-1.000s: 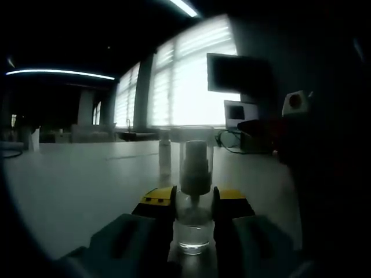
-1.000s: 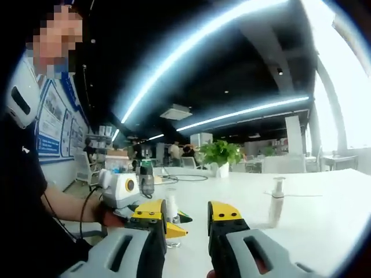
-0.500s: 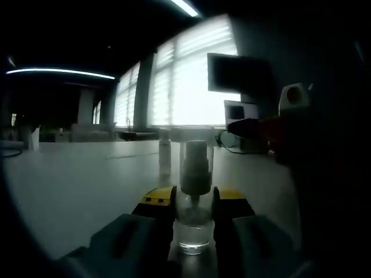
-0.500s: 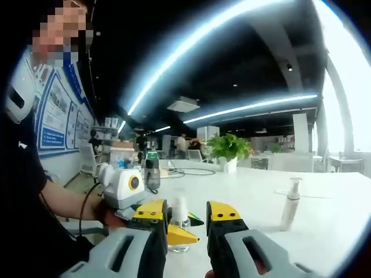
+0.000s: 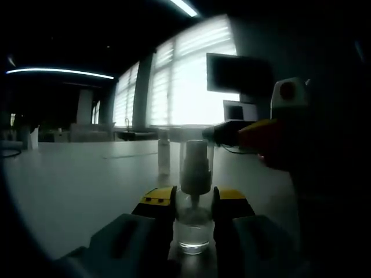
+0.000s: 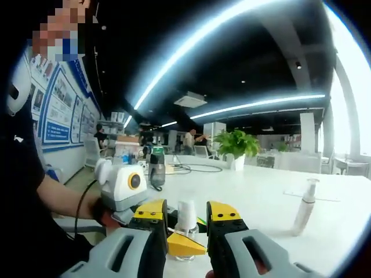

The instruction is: Clamp pump bottle remove cover press pump head put on cover

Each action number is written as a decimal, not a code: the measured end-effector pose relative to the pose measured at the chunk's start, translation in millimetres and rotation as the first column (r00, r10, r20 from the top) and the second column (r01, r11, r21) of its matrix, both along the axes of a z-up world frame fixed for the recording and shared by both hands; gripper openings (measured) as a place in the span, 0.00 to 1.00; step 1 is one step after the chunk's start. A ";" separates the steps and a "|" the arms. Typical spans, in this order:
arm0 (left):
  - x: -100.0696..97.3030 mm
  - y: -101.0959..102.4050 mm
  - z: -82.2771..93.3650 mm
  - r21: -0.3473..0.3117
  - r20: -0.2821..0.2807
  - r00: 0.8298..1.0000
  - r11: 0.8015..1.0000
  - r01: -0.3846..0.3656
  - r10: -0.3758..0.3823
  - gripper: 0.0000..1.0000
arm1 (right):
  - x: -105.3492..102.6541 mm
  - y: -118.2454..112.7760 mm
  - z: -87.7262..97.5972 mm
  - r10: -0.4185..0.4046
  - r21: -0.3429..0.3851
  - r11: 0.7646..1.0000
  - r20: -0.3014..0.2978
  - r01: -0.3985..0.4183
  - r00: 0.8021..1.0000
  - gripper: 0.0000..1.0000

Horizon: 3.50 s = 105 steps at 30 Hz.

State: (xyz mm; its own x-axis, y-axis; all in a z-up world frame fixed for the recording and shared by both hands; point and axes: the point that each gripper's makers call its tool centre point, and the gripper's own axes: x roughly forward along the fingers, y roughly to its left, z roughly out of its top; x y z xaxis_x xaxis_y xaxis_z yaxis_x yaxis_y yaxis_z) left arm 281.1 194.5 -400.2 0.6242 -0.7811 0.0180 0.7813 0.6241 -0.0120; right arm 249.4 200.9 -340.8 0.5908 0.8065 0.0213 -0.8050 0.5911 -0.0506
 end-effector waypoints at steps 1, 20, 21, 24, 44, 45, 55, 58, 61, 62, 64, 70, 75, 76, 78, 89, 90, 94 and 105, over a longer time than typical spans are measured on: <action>0.0 0.0 0.0 0.001 0.000 1.000 1.000 0.000 0.000 0.16 | 0.2 0.2 0.0 -0.001 0.000 1.000 0.000 0.001 1.000 0.22; -0.7 -0.8 -0.5 0.004 -0.002 1.000 1.000 -0.002 0.002 0.16 | 13.3 23.6 -11.0 -0.031 -0.076 0.997 0.039 0.034 0.999 0.16; -0.6 -0.9 -0.5 0.005 -0.001 1.000 1.000 -0.002 0.002 0.16 | 14.3 23.3 -10.6 -0.033 -0.061 0.998 0.021 0.034 0.999 0.15; -1.0 -1.0 -0.6 0.006 -0.001 1.000 1.000 -0.002 0.002 0.16 | 16.7 21.6 -9.9 -0.043 -0.046 0.998 0.004 0.043 0.999 0.12; -1.8 -1.8 1.6 0.003 0.011 1.000 1.000 0.004 -0.004 0.16 | 14.3 20.1 -10.3 -0.048 -0.030 0.998 -0.023 0.047 0.999 0.11; -2.0 -1.8 1.6 0.005 0.013 1.000 1.000 0.003 -0.003 0.16 | 14.1 20.3 -10.3 -0.048 -0.031 0.998 -0.024 0.047 0.999 0.11; -3.3 -1.9 1.9 0.010 0.017 1.000 1.000 0.001 -0.001 0.16 | 13.2 20.9 -9.9 -0.051 -0.051 0.997 -0.016 0.050 0.999 0.11; -3.0 -2.1 1.9 0.009 0.016 1.000 1.000 0.001 -0.001 0.16 | 13.8 17.7 7.6 -0.053 0.006 0.999 0.000 0.053 0.999 0.11; -2.7 -1.9 1.6 0.008 0.014 1.000 1.000 -0.001 0.000 0.16 | 13.8 20.1 8.8 -0.045 -0.011 0.999 0.000 0.045 0.999 0.11; -2.8 -1.8 1.5 0.007 0.012 1.000 1.000 -0.001 0.001 0.16 | 13.6 20.3 8.3 -0.044 -0.016 0.999 0.002 0.044 0.999 0.11; -2.8 -1.5 1.4 0.006 0.012 1.000 1.000 -0.002 0.002 0.16 | 14.1 20.4 7.8 -0.043 -0.019 0.999 0.003 0.043 0.999 0.11; -2.6 -1.1 1.4 0.004 0.012 1.000 1.000 -0.002 0.002 0.16 | 12.1 23.4 10.9 -0.040 -0.016 0.999 0.009 0.040 0.999 0.11; -2.7 -1.0 1.4 0.003 0.011 1.000 1.000 -0.002 0.002 0.16 | 10.4 21.8 20.0 -0.042 0.004 0.999 0.023 0.042 0.999 0.11; -2.5 -1.0 1.4 0.002 0.011 1.000 1.000 -0.002 0.002 0.16 | 9.9 21.4 21.3 -0.042 0.006 0.999 0.025 0.042 0.999 0.11; -2.5 -1.0 1.4 0.002 0.011 1.000 1.000 -0.002 0.002 0.16 | 9.0 20.8 24.1 -0.040 0.011 0.999 0.032 0.039 0.999 0.11; -2.2 -0.6 1.5 0.001 0.010 1.000 1.000 -0.006 0.006 0.16 | 12.1 1.1 43.0 -0.093 0.111 0.990 0.023 0.090 0.995 0.11; -2.2 -0.6 1.5 0.000 0.010 1.000 1.000 -0.006 0.006 0.16 | 11.8 -0.6 44.1 -0.086 0.130 0.988 0.004 0.085 0.996 0.11; -2.1 -0.6 1.5 0.001 0.011 1.000 1.000 -0.006 0.006 0.16 | 13.5 -10.3 44.6 -0.103 0.113 0.989 0.028 0.100 0.994 0.11; -1.9 -0.5 1.7 0.000 0.011 1.000 1.000 -0.007 0.007 0.16 | 19.2 -38.5 32.0 -0.194 0.094 0.977 0.030 0.190 0.981 0.11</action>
